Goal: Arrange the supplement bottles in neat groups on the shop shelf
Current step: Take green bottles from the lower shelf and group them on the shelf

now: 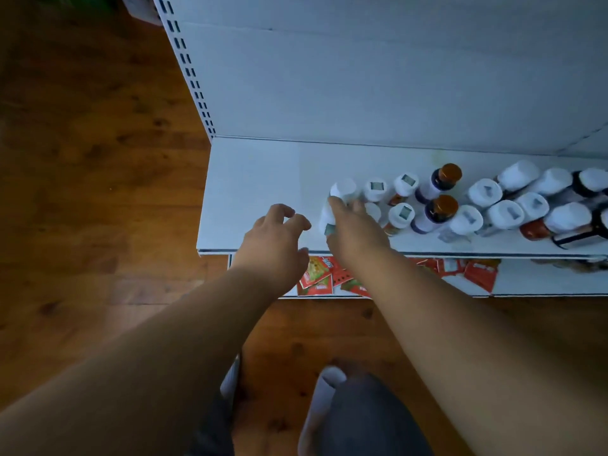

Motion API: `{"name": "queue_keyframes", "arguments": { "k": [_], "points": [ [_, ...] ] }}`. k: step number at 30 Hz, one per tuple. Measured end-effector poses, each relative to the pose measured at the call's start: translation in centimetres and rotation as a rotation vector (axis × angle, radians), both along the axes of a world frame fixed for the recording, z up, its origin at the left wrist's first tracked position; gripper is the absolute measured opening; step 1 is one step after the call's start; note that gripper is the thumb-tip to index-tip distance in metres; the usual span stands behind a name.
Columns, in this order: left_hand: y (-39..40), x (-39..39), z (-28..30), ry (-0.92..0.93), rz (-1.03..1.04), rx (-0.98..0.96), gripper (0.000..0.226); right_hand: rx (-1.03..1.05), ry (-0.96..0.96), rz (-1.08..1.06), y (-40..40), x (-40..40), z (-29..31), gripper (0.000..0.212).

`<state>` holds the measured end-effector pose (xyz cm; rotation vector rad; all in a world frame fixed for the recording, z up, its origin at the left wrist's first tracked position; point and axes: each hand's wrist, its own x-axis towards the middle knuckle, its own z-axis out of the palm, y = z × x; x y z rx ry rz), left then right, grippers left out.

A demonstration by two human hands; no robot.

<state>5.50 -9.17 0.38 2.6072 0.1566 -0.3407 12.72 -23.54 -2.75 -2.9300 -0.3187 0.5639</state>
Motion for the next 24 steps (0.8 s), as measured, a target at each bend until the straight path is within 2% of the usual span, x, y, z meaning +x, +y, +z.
{"name": "queue_keyframes", "arguments": {
  "k": [4,7,10,13,14,16,19,21,24],
  "points": [
    [0.4,0.8,-2.1,-0.001,0.019,-0.019,0.043,-0.14,-0.073,-0.027,1.6,1.3,-1.0,0.069],
    [0.6,0.7,-2.6,0.026,0.037,-0.055,0.044,-0.143,-0.088,-0.039,2.5,1.0,-1.2,0.068],
    [1.3,-0.3,-1.3,0.061,0.107,-0.132,0.046,0.061,-0.093,-0.092,2.8,-0.8,1.2,0.044],
    [2.7,-2.9,2.3,0.097,0.243,-0.24,0.041,0.381,-0.025,-0.167,2.8,-4.5,6.6,0.037],
    [3.3,-4.1,4.0,0.129,0.341,-0.325,0.035,0.461,0.001,-0.191,3.0,-5.9,9.1,0.036],
    [4.6,-7.1,8.1,0.217,0.567,-0.615,0.022,0.605,0.057,-0.231,3.5,-8.7,13.8,0.032],
    [5.6,-12.2,14.3,0.274,0.745,-1.072,0.024,0.697,0.129,-0.266,4.3,-12.7,19.5,0.033],
    [6.1,-15.4,17.6,0.221,0.793,-1.196,0.026,0.711,0.187,-0.243,5.1,-15.3,22.4,0.041],
    [7.2,-18.6,21.3,0.197,0.833,-1.239,0.028,0.683,0.207,-0.18,6.4,-17.9,25.6,0.052]
  ]
}}
